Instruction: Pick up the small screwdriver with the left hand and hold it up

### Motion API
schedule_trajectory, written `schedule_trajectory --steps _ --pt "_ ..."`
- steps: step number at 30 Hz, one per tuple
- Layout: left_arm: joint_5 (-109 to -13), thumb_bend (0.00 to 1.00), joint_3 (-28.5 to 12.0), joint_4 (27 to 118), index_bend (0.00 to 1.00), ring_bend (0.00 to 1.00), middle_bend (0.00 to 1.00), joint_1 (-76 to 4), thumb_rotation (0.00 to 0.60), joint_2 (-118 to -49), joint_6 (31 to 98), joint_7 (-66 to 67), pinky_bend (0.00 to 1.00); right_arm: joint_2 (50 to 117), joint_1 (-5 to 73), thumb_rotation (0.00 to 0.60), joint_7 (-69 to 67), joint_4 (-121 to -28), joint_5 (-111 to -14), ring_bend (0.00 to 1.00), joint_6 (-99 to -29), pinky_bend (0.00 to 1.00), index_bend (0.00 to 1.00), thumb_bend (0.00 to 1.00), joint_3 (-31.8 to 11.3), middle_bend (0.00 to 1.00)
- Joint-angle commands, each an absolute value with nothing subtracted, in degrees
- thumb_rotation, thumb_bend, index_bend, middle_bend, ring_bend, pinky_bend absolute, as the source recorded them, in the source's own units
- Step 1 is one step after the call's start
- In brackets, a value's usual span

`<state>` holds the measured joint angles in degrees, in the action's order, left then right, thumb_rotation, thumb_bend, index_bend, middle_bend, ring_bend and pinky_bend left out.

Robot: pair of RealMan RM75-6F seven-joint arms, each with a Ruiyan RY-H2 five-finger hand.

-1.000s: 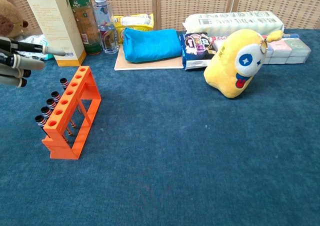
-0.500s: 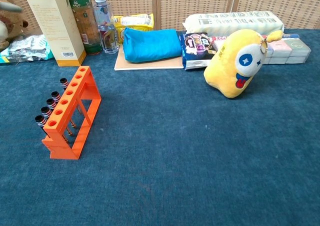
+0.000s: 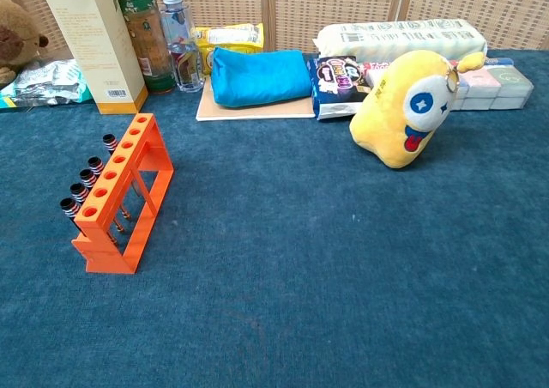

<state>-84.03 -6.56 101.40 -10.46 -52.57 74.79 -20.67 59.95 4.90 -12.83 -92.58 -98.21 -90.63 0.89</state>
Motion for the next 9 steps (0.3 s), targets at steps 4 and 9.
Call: schedule_trajectory --steps 4,9 --pt "-84.6 0.13 -3.5 90.6 0.0 0.0 0.0 1.7 0.6 -64.5 94.8 -4.8 0.15 60.1 4.5 0.6 -12.9 -92.2 -98.0 0.0 -92.1 0.0 0.15 0.04 0.2 0.05" --pt "-83.3 0.13 -3.7 90.4 0.0 0.0 0.0 2.2 0.6 -64.3 94.5 -4.2 0.15 60.2 4.3 0.6 -12.9 -91.9 -97.4 0.0 -92.7 0.0 0.15 0.04 -0.4 0.05"
